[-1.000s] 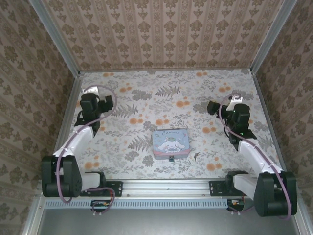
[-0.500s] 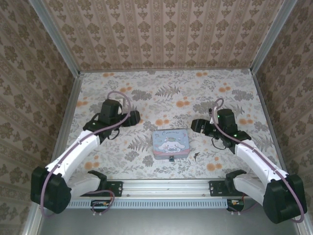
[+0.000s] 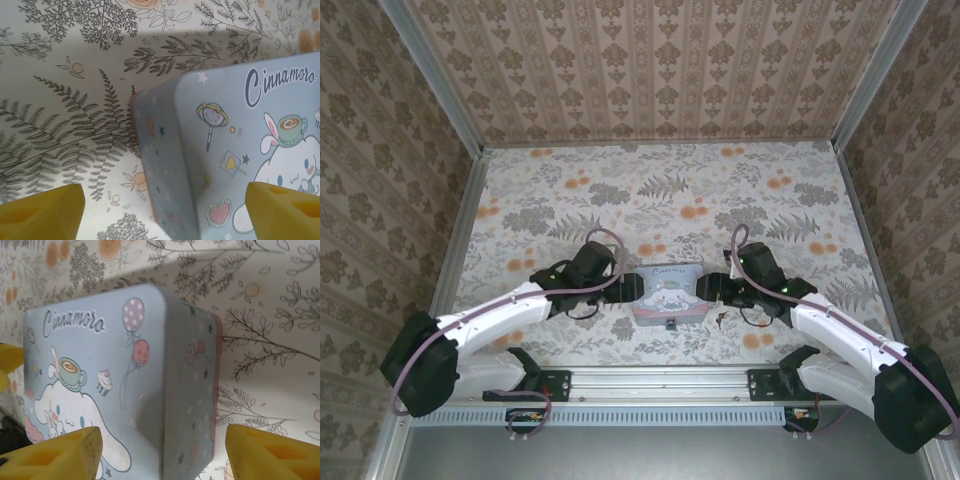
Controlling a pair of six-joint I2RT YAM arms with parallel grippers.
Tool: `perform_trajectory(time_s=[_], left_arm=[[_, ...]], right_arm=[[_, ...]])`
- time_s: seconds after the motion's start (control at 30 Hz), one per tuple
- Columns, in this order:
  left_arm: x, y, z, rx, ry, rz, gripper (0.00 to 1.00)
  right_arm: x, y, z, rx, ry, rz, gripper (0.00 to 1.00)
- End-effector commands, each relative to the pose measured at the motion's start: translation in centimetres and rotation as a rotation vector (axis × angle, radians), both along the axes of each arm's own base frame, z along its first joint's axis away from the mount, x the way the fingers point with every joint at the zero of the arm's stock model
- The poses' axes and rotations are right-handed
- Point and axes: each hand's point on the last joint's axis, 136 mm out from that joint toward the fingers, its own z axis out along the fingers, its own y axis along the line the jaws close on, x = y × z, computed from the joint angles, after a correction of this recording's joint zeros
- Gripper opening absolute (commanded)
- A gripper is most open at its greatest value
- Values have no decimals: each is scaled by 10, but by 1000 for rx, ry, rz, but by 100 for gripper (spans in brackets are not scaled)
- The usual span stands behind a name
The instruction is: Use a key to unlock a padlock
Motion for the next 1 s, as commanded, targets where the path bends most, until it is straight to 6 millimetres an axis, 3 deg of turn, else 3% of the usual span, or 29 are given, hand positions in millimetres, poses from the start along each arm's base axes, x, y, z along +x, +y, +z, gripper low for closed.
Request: perform_trajectory(time_s=[0.0,0.13,0.23,0.37,0.6,0.7,0.97], left_arm=[[3,-16,-1,-76,19,26,82],[5,-27,-9,-89,47,8,76],[10,-33,-14,-107,56,14,69],[28,-35,-18,-152,69,50,66],[92,-29,-6,-203,28,85,67],[116,-32,-2,-224,29,76,67],[137,-43,-13,-226,46,55,68]], right_arm=[[-2,1,-1,6,13,-25,66],[4,11,0,37,22,-17,59],[11,23,1,67,29,-7,48],[27,35,4,96,27,-15,34],[82,55,17,103,-22,-62,34],[108,62,13,92,-22,-76,34],[150,58,-3,127,7,-149,34]])
